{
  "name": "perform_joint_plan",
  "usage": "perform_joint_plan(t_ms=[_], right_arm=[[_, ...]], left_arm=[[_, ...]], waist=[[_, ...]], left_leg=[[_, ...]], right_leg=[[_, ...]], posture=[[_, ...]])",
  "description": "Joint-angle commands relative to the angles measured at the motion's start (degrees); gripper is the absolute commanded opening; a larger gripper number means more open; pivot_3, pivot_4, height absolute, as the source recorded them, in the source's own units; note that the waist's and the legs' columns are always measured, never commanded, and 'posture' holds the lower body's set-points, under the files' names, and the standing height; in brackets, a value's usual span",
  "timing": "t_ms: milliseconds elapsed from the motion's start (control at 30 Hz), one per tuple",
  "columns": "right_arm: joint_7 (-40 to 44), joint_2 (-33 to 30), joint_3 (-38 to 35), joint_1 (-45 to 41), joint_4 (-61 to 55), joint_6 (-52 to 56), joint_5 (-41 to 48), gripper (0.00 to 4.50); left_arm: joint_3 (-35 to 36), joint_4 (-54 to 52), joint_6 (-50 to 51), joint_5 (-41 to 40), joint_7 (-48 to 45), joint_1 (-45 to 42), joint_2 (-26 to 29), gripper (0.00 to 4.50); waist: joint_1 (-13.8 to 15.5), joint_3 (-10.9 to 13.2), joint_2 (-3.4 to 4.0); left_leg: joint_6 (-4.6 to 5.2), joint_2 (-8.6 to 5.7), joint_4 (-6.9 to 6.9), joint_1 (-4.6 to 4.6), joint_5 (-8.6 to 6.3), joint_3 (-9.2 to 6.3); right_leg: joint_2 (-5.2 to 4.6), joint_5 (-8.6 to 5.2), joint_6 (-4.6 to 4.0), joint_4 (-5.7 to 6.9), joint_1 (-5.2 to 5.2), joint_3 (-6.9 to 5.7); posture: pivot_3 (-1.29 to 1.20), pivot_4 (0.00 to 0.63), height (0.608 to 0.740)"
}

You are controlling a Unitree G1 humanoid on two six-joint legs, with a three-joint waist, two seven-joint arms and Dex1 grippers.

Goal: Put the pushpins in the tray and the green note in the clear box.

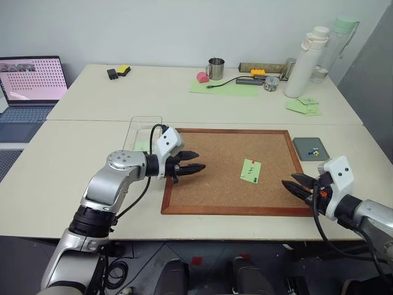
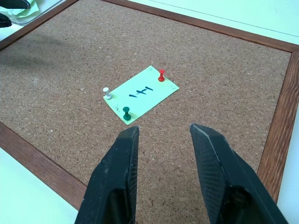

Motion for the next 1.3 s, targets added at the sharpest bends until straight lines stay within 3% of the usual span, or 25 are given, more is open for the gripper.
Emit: perform_joint_plan(t_ms=[33,467,800,1200,1300], right_arm=[[0.3,-0.5,-1.2,-0.3,-1.7,-0.9,0.5,1.75],[0.8,-1.2,-1.4,-1.0,-1.1,-0.7,0.8,1.75],[5.2,0.0,3.0,-8.7,4.4,-6.7,-0.1,1.75],[8.5,2.4,11.8,-13.6,13.6,-14.4,-6.1,1.75],[8.3,4.1,14.3,-15.6,17.5,-16.8,-8.8,1.75]], left_arm=[[1.3,0.0,-0.3,-1.1,0.1,-1.9,-0.3,2.21],[1.7,-1.2,3.3,-2.6,-0.3,-0.9,0.2,2.21],[4.9,-3.2,7.6,-7.2,2.9,-0.4,-2.3,2.21],[3.3,-9.8,6.4,-7.7,8.5,4.7,-5.3,0.05],[1.3,-9.4,4.4,-6.2,9.8,6.4,-6.7,0.05]], waist=[[0.0,0.0,0.00],[0.0,0.0,0.00],[-0.3,0.0,0.00],[-0.9,0.0,0.00],[-0.9,0.0,0.00]], left_leg=[[0.00,0.00,0.00,0.00,0.00,0.00],[0.00,0.00,0.00,0.00,0.00,0.01],[0.00,0.00,0.01,0.00,0.00,-0.02],[0.00,0.00,0.00,0.00,0.00,-0.07],[0.00,-0.01,0.01,0.00,0.00,-0.04]], right_leg=[[0.00,0.00,0.00,0.00,0.00,0.00],[0.00,0.00,0.00,0.00,0.00,0.01],[0.00,0.00,0.00,0.01,0.00,-0.01],[0.00,0.01,-0.01,0.01,0.00,-0.01],[0.00,0.01,-0.01,0.01,0.00,0.01]], posture=[[0.00,0.150,0.740],[0.00,0.150,0.740],[0.00,0.150,0.740],[0.00,0.150,0.740],[0.00,0.150,0.740]])
